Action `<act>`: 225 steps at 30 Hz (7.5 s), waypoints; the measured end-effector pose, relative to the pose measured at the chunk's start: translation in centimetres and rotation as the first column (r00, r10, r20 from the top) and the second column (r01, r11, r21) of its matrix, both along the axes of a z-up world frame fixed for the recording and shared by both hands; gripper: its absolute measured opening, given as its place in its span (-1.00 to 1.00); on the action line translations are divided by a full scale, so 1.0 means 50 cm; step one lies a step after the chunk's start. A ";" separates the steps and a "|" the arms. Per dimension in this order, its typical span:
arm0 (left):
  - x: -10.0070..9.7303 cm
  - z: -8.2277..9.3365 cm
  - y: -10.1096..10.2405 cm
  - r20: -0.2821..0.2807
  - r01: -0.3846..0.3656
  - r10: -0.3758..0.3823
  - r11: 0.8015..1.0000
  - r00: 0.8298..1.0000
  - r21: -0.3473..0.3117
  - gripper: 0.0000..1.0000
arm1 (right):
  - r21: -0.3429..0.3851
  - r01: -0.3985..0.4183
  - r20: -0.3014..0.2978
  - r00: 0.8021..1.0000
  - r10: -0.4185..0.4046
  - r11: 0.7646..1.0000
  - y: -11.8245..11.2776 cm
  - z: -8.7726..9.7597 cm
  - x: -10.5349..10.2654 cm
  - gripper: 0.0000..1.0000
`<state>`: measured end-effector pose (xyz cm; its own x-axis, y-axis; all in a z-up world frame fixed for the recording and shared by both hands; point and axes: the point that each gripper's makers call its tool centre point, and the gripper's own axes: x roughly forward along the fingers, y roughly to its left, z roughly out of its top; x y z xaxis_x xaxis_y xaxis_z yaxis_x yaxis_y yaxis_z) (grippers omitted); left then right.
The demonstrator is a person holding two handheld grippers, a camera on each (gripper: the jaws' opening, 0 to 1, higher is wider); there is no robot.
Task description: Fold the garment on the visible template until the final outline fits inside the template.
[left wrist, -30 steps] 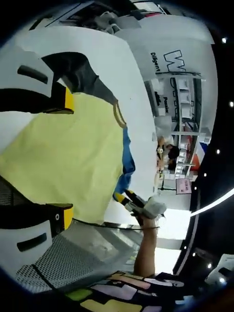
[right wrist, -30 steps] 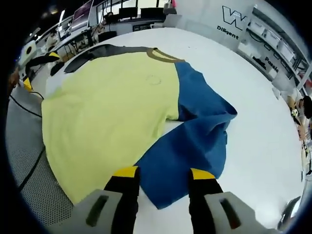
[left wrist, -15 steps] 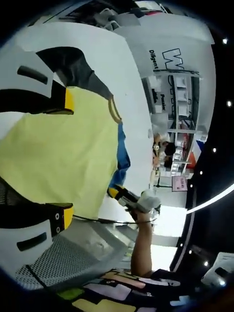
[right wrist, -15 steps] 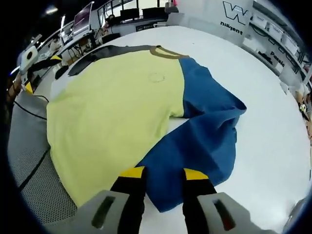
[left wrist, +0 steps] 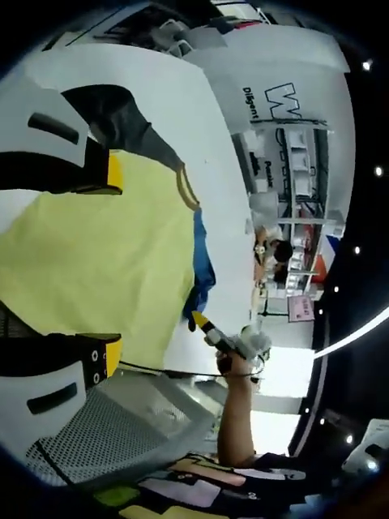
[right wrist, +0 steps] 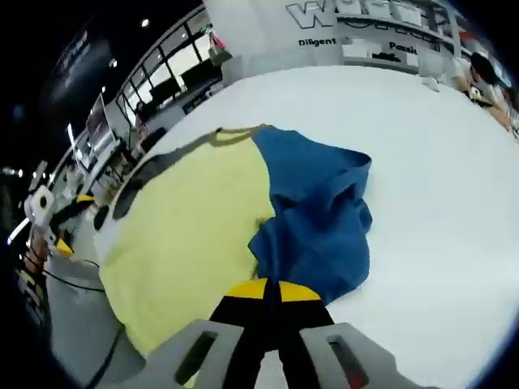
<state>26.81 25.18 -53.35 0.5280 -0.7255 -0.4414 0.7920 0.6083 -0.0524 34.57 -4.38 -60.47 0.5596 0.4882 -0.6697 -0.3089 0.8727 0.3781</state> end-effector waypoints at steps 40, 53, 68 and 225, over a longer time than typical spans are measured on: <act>0.010 -0.060 0.008 -0.059 -0.007 0.010 0.999 0.998 0.053 0.37 | 0.180 0.354 0.320 0.861 -0.395 0.918 -0.312 0.305 0.141 -1.00; 0.018 -0.052 0.021 -0.043 -0.039 0.041 0.998 0.998 0.048 0.37 | 0.308 0.256 0.300 0.888 -0.349 0.916 -0.184 0.386 0.145 -1.00; 0.027 -0.042 0.019 -0.011 -0.084 0.084 0.996 0.996 0.016 0.47 | 0.344 0.096 0.312 0.927 -0.210 0.934 -0.020 0.411 0.169 -1.00; 0.324 -0.117 0.064 -0.500 -0.537 0.340 0.778 0.796 -0.326 0.27 | -0.249 0.016 0.300 0.952 0.061 0.968 0.237 -0.018 0.329 0.28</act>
<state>43.00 28.40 -59.19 0.6875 -0.6180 -0.3815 0.2896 0.7150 -0.6363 51.03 7.47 -61.35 0.7456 0.3449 -0.5703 -0.3954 0.9177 0.0380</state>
